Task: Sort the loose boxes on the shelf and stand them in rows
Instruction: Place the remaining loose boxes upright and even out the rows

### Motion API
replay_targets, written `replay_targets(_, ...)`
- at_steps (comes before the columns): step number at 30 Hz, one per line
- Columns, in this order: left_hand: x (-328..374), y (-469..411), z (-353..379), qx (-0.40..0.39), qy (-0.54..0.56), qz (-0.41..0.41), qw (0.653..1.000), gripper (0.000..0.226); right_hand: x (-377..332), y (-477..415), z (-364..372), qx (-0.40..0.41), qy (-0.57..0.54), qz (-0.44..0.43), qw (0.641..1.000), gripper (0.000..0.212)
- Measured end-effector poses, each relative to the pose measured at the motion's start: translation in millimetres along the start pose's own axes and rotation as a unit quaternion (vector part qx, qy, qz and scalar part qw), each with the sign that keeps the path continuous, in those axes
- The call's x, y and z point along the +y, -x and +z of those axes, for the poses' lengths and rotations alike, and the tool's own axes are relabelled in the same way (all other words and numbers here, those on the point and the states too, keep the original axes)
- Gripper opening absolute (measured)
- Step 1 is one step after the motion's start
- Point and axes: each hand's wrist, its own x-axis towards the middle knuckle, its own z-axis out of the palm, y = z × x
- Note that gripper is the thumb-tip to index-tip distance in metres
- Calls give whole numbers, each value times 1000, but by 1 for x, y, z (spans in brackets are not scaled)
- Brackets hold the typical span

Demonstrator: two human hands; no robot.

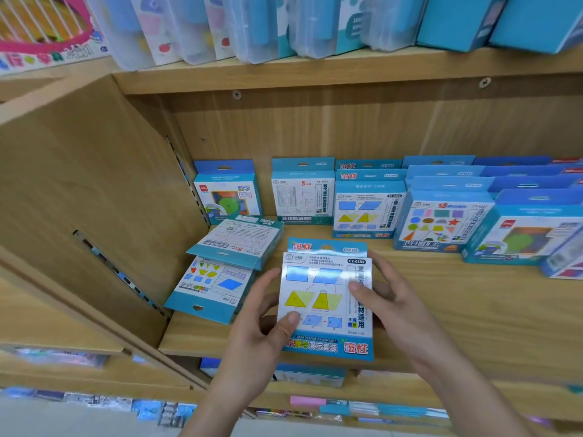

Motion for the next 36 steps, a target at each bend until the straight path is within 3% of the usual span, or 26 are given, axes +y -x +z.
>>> replay_targets(5, -1, -9, 10, 16, -29, -15, 999, 62, 1, -1, -17, 37, 49, -33, 998, 40)
replay_targets(15, -2, -29, 26, 21, -54, -48, 997, 58, 15, 6, -35, 46, 194, -89, 976, 61)
replay_targets(20, 4, -35, 31, 4, -109, -25, 994, 40, 21, 6, -39, 77, 254, -132, 955, 65)
replay_targets(26, 19, -47, 36, 17, -181, 31, 983, 42, 25, 8, -51, 102, 279, -156, 942, 62)
replay_targets(31, 36, -92, 48, 46, -225, 83, 970, 38, 24, 6, -77, 149, 335, -180, 913, 64)
replay_targets(36, 36, -124, 75, 34, -258, 84, 962, 41, -8, -10, -104, 217, 475, -233, 820, 66)
